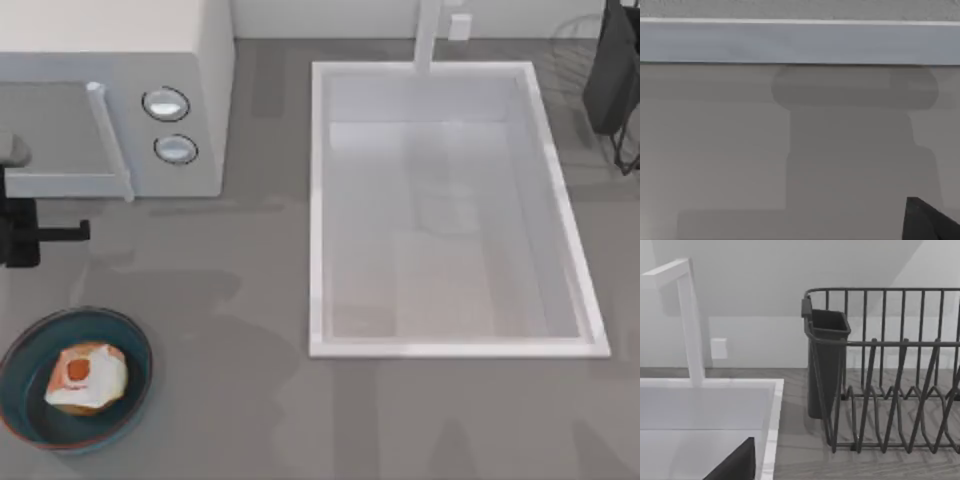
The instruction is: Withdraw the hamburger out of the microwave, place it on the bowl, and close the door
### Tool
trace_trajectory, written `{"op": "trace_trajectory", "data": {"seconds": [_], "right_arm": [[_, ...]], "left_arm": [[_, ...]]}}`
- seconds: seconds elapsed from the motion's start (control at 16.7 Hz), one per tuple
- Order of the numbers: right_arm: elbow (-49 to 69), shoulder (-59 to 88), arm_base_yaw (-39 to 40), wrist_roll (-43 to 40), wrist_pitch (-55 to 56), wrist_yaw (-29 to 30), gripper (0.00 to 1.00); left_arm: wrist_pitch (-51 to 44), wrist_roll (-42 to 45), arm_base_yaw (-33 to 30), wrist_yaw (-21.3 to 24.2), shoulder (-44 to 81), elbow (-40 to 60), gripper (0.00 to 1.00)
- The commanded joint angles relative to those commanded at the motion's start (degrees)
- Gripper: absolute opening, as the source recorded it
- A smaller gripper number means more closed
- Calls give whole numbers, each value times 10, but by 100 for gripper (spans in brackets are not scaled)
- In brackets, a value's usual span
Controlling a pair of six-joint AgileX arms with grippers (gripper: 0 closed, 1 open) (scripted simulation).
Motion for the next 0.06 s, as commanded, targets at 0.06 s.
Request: {"op": "trace_trajectory", "data": {"seconds": [0.06], "right_arm": [[0, 0, 0, 0, 0, 0, 100]], "left_arm": [[0, 0, 0, 0, 0, 0, 0]]}}
